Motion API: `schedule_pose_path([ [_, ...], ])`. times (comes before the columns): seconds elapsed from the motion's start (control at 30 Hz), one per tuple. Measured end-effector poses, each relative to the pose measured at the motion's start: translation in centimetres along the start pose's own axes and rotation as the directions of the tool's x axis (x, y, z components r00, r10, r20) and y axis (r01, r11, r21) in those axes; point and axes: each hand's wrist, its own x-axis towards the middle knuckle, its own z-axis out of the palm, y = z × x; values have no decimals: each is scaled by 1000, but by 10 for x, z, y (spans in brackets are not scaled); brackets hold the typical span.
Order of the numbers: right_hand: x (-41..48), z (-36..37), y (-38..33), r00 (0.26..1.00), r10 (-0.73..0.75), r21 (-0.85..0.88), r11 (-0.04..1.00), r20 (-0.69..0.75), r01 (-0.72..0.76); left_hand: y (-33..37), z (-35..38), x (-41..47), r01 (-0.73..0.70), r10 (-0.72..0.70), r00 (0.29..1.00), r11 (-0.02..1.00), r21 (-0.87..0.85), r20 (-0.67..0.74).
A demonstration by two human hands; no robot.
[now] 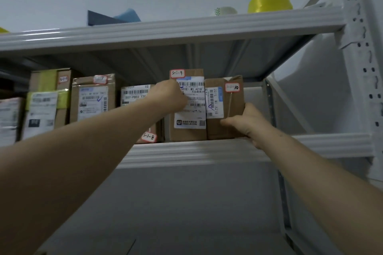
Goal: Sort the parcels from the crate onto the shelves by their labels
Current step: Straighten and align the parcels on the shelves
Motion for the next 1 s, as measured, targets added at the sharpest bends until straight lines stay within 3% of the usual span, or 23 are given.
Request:
schedule_pose_path([
  [0.23,1,22,0,998,-52,-153,987,-32,46,-20,3,-10,-25,50,994,967,255,-93],
  [0.6,-4,30,-4,996,-58,-252,967,-71,39,-55,27,-32,-25,19,999,983,183,38],
  [1.0,-10,33,-8,999,-51,-277,960,-19,44,-67,32,-39,-75,66,996,978,194,54],
])
